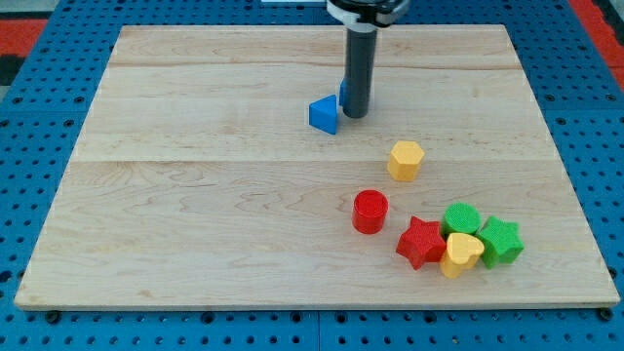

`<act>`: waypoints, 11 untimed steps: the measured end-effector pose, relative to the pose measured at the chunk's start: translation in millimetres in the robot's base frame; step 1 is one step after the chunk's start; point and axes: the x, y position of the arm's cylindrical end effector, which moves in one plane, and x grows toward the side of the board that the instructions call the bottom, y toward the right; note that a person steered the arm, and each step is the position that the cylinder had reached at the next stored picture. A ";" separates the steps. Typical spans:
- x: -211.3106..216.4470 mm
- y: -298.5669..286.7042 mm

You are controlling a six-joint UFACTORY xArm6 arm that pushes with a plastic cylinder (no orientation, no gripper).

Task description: Drag the blue triangle parallel to the blue cube

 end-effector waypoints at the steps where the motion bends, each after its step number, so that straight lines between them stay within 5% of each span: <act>1: 16.5 -10.2; 3: 27.4 -83.2; 11: -4.6 -96.9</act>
